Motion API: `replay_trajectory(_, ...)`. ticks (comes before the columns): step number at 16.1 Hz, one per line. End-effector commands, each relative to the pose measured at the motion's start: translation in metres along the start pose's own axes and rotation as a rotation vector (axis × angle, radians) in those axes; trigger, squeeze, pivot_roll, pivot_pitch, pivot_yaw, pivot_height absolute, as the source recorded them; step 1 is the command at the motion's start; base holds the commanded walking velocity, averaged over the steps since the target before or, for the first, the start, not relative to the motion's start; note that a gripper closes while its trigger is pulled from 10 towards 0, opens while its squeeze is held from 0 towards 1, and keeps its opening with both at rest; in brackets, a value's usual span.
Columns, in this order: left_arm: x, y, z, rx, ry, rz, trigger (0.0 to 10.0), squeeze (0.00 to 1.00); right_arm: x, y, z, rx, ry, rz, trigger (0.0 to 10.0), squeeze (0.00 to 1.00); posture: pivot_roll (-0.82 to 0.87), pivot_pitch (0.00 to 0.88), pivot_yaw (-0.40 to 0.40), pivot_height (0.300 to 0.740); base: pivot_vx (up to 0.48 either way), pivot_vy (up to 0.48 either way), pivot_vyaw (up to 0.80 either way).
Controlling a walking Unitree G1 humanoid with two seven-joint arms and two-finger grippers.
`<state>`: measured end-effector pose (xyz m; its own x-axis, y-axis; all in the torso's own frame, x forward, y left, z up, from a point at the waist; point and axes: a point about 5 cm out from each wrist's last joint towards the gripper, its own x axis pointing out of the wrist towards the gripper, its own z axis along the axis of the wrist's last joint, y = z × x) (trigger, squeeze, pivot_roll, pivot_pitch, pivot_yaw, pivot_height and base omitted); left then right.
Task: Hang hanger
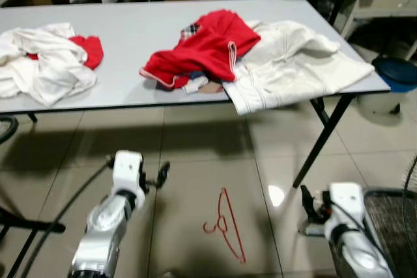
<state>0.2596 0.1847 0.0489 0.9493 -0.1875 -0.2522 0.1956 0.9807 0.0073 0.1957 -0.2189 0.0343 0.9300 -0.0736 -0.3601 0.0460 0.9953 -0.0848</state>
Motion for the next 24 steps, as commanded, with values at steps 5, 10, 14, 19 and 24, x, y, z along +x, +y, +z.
replay_trajectory(5,0.008,-0.014,0.018,-0.007,-0.047,-0.050,10.0,0.00,-0.003,0.000,0.004,0.072,-0.043,0.025,10.0,1.00,-0.13,0.000,0.044,0.740,0.000,0.000,0.28)
replay_trajectory(10,0.030,-0.040,0.010,0.035,0.020,-0.183,10.0,0.00,0.004,0.002,-0.006,-0.018,-0.018,0.010,10.0,1.00,-0.18,0.000,0.075,0.740,0.000,0.000,0.80)
replay_trajectory(14,0.033,-0.013,0.013,0.053,0.055,-0.105,10.0,0.00,0.014,0.009,0.002,0.062,-0.048,-0.005,10.0,1.00,-0.15,0.000,0.089,0.740,0.000,0.000,0.80)
replay_trajectory(19,0.038,0.009,0.047,0.043,-0.015,-0.022,10.0,0.00,0.031,0.023,0.027,0.064,-0.077,0.078,10.0,1.00,-0.13,0.000,0.109,0.740,0.000,0.000,0.80)
replay_trajectory(24,0.048,-0.005,0.058,0.149,-0.072,-0.012,10.0,0.00,0.013,0.010,0.017,0.068,-0.023,0.018,10.0,1.00,-0.18,0.000,0.186,0.740,0.000,0.000,0.80)
